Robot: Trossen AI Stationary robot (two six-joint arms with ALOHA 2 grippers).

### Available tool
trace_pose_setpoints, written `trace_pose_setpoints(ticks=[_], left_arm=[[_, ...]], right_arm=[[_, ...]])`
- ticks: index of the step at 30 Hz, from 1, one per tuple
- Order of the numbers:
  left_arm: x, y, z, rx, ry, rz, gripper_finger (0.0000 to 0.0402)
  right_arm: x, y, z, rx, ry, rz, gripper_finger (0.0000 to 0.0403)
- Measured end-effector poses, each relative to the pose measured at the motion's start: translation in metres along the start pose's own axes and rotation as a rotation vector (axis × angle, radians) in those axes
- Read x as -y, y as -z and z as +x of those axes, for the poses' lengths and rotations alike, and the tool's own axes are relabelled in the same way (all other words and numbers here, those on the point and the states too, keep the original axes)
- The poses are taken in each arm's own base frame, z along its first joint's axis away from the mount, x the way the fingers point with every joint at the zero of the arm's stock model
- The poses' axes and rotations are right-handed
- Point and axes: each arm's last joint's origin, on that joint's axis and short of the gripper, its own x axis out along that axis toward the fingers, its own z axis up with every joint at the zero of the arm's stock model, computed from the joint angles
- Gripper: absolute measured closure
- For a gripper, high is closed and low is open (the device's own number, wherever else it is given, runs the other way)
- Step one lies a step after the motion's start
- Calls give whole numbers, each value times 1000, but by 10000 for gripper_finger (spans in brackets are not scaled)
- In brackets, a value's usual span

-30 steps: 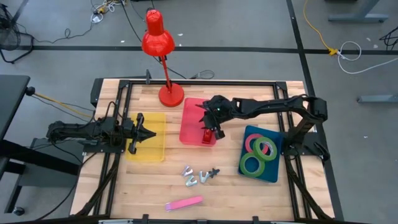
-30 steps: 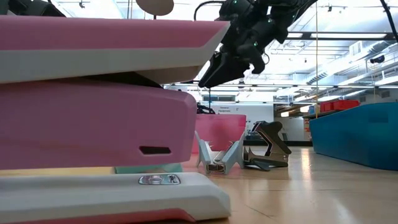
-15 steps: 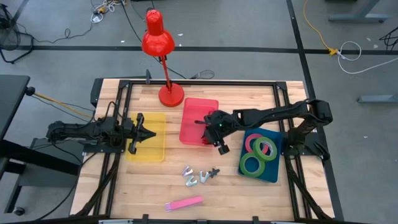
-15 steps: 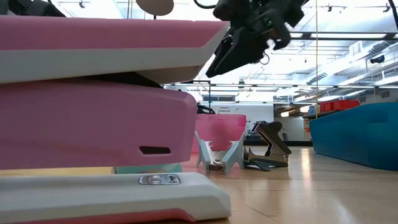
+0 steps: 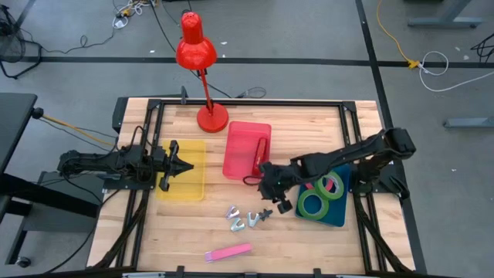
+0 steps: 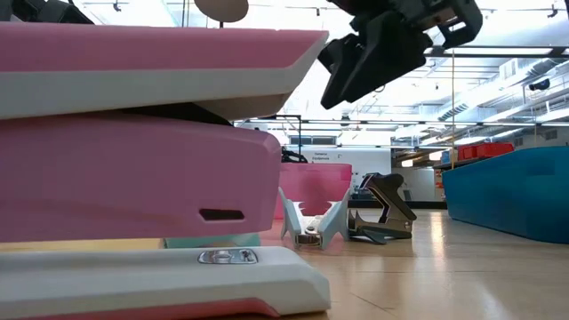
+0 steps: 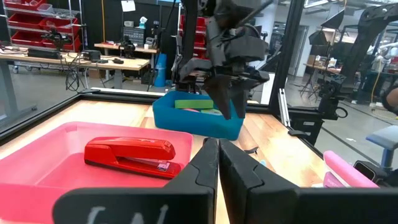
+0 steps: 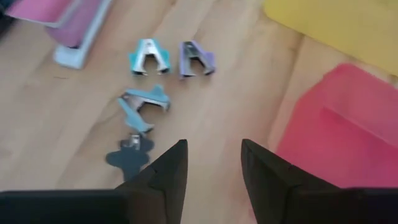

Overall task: Pick and place Stapler, Stapler remover, tape
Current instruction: Put the black staple remover into the yellow bin

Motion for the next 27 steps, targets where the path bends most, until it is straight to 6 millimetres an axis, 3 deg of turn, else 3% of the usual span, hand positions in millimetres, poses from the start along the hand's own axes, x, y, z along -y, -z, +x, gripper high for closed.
trace_pose_setpoints(ticks=[10, 16, 27], left_arm=[[0, 0, 0, 0, 0, 0, 383], [0, 0, 0, 0, 0, 0, 383], [0, 0, 0, 0, 0, 0, 383]], right_arm=[[-26, -6, 0, -24, 166, 85, 254], [-43, -9, 0, -11, 161, 159, 254], [-74, -14, -1, 8, 66, 100, 254]])
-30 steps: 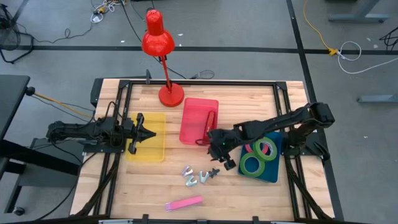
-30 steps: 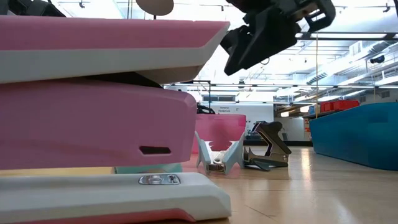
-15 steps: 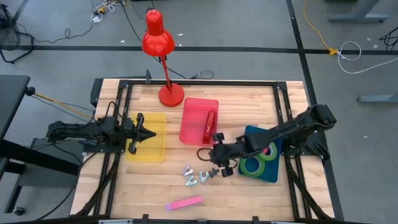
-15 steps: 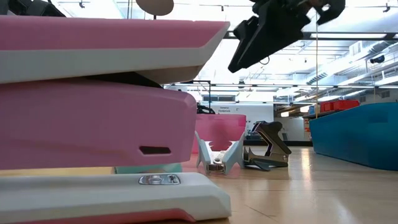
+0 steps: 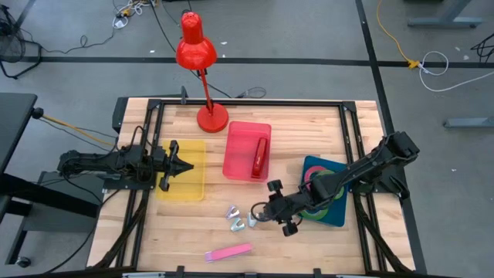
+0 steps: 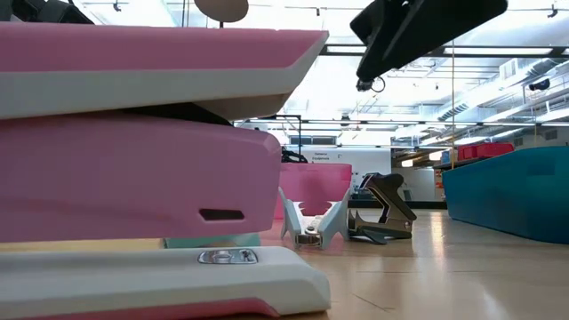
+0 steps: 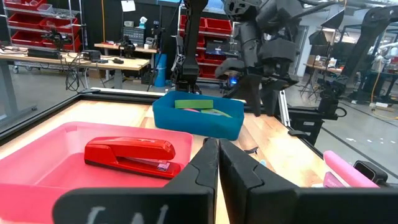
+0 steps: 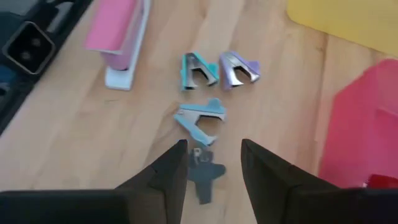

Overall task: Pick and place Stapler, Stapler remover, tape
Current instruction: Put the black staple remover into the yellow bin

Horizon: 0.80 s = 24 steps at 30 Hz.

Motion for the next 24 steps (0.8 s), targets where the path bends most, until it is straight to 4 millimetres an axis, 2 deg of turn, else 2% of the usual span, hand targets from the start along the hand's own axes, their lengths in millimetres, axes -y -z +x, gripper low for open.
trace_pose_setpoints(ticks=[11, 18, 24], left_arm=[[0, 0, 0, 0, 0, 0, 383], [0, 0, 0, 0, 0, 0, 383], [0, 0, 0, 1, 0, 0, 383]], right_arm=[[-20, -2, -3, 28, -32, 87, 254], [-31, -1, -6, 41, -9, 63, 254], [-33, -5, -6, 85, -12, 44, 254]])
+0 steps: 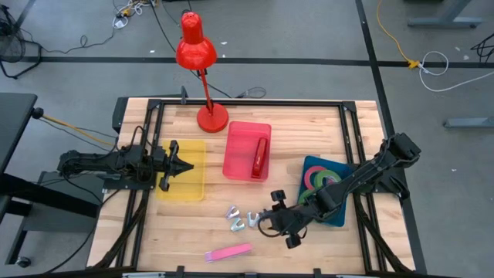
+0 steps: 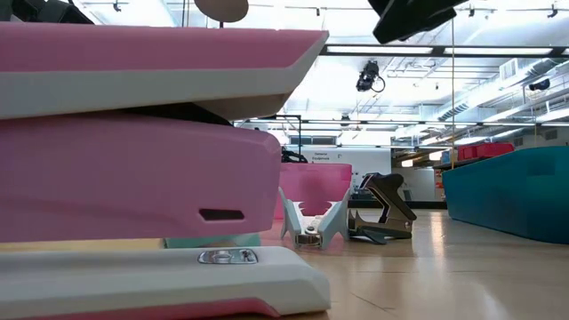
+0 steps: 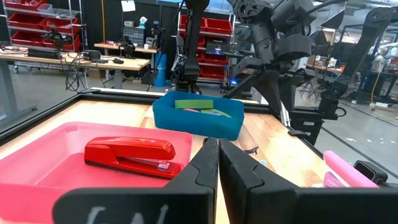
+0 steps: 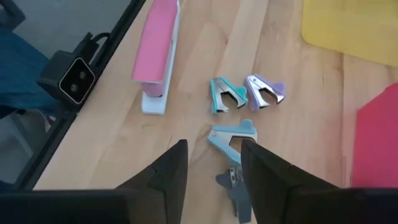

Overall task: Pick and place Stapler, Stapler remover, tape
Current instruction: Put the black staple remover into the yellow bin

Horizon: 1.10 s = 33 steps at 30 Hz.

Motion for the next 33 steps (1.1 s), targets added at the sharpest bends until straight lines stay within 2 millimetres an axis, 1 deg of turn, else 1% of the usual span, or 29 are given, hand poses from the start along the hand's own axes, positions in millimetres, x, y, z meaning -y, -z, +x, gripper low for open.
trace_pose_setpoints(ticks=[4, 7, 13, 19, 26, 29, 33], left_arm=[[0, 0, 0, 0, 0, 0, 383], [0, 0, 0, 0, 0, 0, 383], [0, 0, 0, 0, 0, 0, 383], [0, 0, 0, 0, 0, 0, 383], [0, 0, 0, 0, 0, 0, 383], [0, 0, 0, -1, 0, 0, 383], [0, 0, 0, 0, 0, 0, 383]], right_arm=[[0, 1, 0, -14, 2, -5, 254], [-1, 5, 5, -45, 7, -12, 254], [-3, 14, 22, -106, 23, -27, 254], [-4, 22, 37, -133, 105, 8, 254], [-12, 33, 56, -178, 98, -8, 254], [-15, 36, 60, -188, 108, -21, 254], [-19, 36, 59, -173, 169, -39, 254]])
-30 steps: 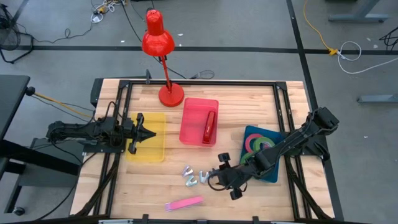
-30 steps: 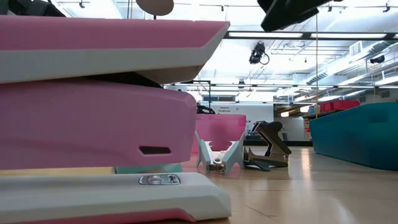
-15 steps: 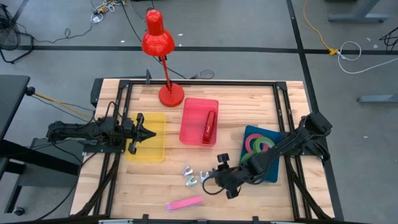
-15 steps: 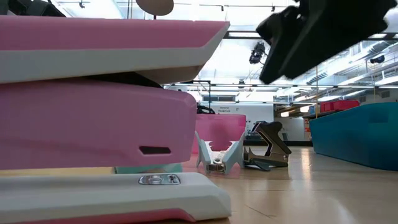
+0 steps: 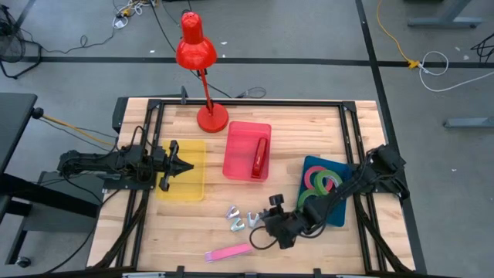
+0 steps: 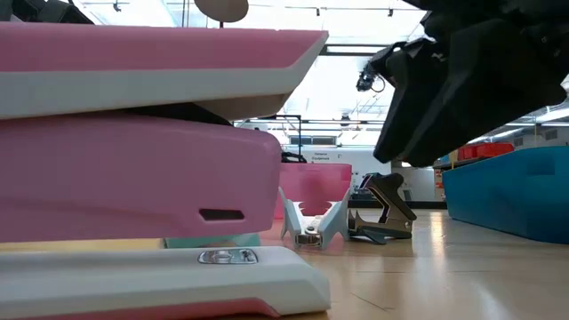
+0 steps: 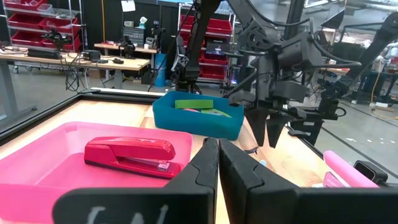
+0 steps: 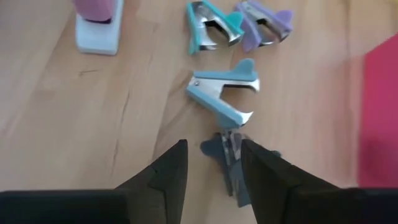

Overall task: Pick and place Stapler, Stapler remover, tape
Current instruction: Put the black staple remover into the yellow bin

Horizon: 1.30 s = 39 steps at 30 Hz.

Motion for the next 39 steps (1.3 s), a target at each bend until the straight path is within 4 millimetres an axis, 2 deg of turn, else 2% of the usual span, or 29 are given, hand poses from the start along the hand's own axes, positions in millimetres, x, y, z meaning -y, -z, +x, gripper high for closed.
trace_pose_setpoints(ticks=[12, 23, 27, 33, 39], left_arm=[[0, 0, 0, 0, 0, 0, 383], [0, 0, 0, 0, 0, 0, 383], [0, 0, 0, 0, 0, 0, 383], [0, 0, 0, 0, 0, 0, 383], [0, 0, 0, 0, 0, 0, 383]], right_arm=[[-12, 2, -6, 26, 67, -14, 254], [-17, 1, -6, 14, -91, -7, 254], [-18, 0, -6, 24, -98, -3, 254], [-17, 0, -6, 28, -79, -3, 254], [-14, 0, -6, 39, 10, -8, 254]])
